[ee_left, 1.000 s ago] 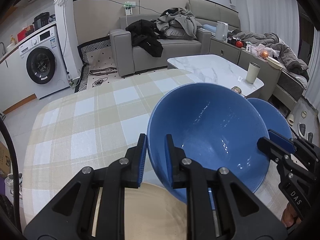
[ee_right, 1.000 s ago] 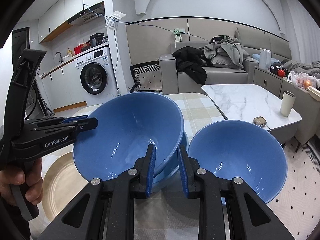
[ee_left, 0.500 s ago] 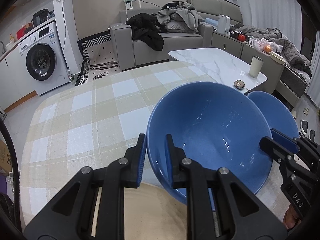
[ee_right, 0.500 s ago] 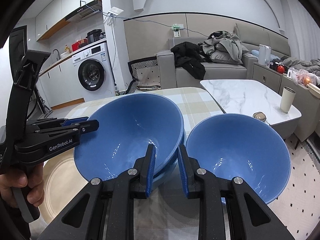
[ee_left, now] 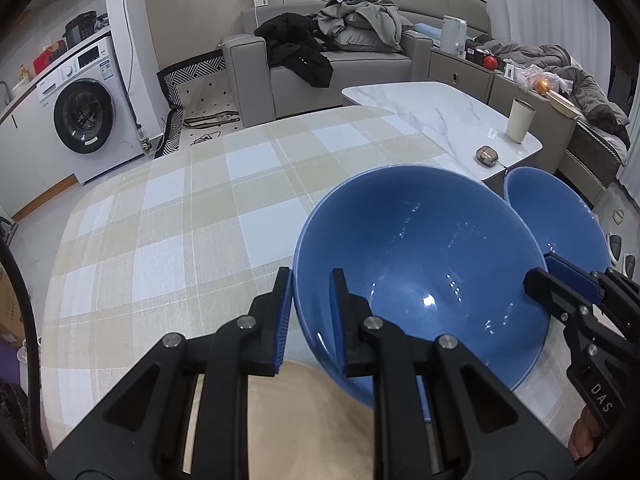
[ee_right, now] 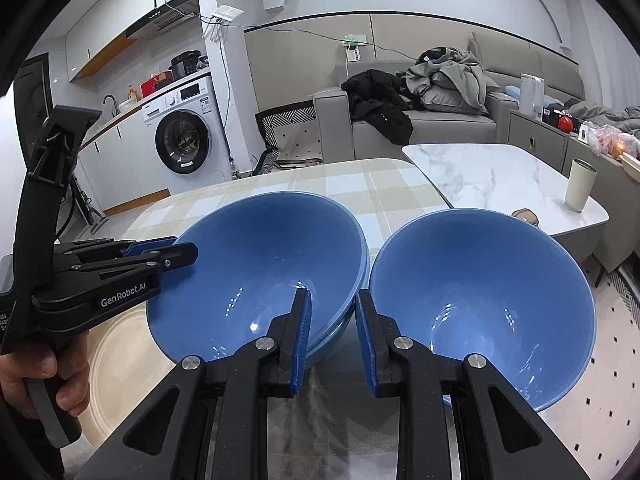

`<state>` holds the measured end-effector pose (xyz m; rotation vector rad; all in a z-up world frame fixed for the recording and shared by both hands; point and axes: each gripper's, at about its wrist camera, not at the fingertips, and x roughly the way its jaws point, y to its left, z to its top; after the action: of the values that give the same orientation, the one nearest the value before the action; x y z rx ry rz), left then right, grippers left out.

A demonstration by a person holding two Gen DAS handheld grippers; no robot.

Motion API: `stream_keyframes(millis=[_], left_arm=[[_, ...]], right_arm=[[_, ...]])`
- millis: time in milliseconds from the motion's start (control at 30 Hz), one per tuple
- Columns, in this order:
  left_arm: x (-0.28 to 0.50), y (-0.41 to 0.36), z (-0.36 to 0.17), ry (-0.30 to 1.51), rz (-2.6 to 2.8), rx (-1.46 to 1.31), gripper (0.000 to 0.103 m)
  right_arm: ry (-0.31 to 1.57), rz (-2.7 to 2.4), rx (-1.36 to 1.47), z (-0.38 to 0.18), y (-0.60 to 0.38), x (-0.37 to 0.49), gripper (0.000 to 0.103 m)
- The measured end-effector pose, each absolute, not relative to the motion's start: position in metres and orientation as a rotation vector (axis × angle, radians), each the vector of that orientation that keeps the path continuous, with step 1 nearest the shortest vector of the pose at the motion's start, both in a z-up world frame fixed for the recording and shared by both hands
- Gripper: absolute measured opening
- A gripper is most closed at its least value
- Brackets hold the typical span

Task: Organize plates and bowls
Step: 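Lower the blue bowl into the other blue bowl and open both grippers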

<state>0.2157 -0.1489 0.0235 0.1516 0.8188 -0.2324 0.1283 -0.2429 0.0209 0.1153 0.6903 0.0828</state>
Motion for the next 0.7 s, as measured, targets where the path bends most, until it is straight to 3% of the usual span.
stream_keyframes(millis=[267,367,467,567,633,700], left_arm=[[0.214,-0.154,0.014,0.846,-0.223,0.174,0.015],[0.213,-0.154,0.011,0.86,-0.227,0.174,0.02],[0.208,-0.151,0.013,0.86,-0.224,0.171,0.029],[0.2,-0.146,0.017,0.872,-0.234,0.144,0.041],[0.194,-0.143,0.02,0.868,-0.24,0.121,0.061],[0.184,-0.142,0.026,0.857,-0.242,0.103,0.072]], right_arm=[[0.687,0.082,0.115,0.018,-0.243,0.128,0.024],[0.687,0.091,0.123,0.019,-0.245,0.128,0.026],[0.689,0.105,0.13,0.019,-0.246,0.128,0.031],[0.691,0.131,0.145,0.021,-0.247,0.127,0.046],[0.686,0.146,0.165,0.023,-0.249,0.125,0.056],[0.68,0.149,0.175,0.027,-0.253,0.124,0.064]])
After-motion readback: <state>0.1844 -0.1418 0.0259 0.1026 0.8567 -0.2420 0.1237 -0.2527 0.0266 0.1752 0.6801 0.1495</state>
